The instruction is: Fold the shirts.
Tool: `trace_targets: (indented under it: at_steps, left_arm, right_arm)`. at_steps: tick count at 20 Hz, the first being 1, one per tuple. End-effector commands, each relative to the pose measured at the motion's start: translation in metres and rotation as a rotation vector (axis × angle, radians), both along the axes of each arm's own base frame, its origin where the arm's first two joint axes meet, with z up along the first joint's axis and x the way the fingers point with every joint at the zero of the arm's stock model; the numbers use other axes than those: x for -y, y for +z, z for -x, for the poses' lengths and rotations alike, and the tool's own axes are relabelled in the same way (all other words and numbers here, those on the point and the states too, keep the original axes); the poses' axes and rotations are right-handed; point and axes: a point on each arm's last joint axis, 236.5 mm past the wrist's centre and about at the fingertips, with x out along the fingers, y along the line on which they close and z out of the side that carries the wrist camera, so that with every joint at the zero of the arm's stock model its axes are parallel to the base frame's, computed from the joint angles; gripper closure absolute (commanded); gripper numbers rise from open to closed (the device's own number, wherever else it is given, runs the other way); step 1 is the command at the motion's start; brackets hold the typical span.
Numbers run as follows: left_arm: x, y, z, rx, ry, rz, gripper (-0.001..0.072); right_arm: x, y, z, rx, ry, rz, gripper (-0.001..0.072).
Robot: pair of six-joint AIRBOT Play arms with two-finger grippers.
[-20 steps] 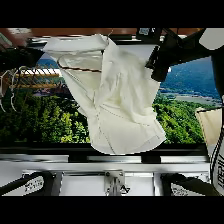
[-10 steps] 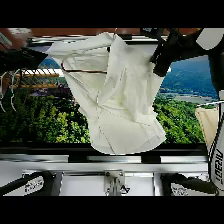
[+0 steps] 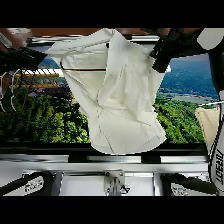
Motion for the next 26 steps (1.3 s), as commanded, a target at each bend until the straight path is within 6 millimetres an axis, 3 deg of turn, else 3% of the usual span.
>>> trace_targets:
  at_steps: [1, 6, 10, 12, 16, 20, 22, 26]
  left_arm:
    - [0.028, 0.011, 0.016, -0.019, -0.091, 0.088, 0.0662]
    - [0.048, 0.048, 0.036, 0.036, -0.145, 0.176, 0.0661]
    - [0.061, 0.053, 0.065, -0.007, -0.212, 0.175, 0.0662]
    - [0.051, 0.037, 0.064, -0.035, -0.189, 0.097, 0.0662]
    - [0.004, -0.008, 0.039, -0.134, -0.004, -0.053, 0.0662]
    - [-0.008, -0.039, 0.003, -0.186, 0.078, 0.009, 0.0661]
    - [-0.006, -0.055, -0.016, -0.209, 0.094, 0.076, 0.0661]
    - [0.027, -0.095, -0.029, -0.327, 0.028, 0.199, 0.0661]
  right_arm:
    - [-0.011, 0.003, 0.002, 0.006, 0.027, -0.021, 0.0641]
    - [-0.006, 0.002, -0.001, 0.035, 0.014, 0.072, 0.0641]
    - [-0.002, 0.015, -0.013, 0.109, -0.010, 0.075, 0.0642]
    - [-0.003, 0.018, -0.016, 0.125, -0.017, 0.063, 0.0642]
    - [-0.007, 0.013, -0.010, 0.089, -0.009, 0.045, 0.0642]
    - [-0.029, -0.016, 0.030, -0.122, 0.067, -0.019, 0.0641]
    - [-0.031, -0.030, 0.051, -0.238, 0.063, -0.038, 0.0641]
    - [-0.030, -0.037, 0.076, -0.345, 0.058, -0.044, 0.0641]
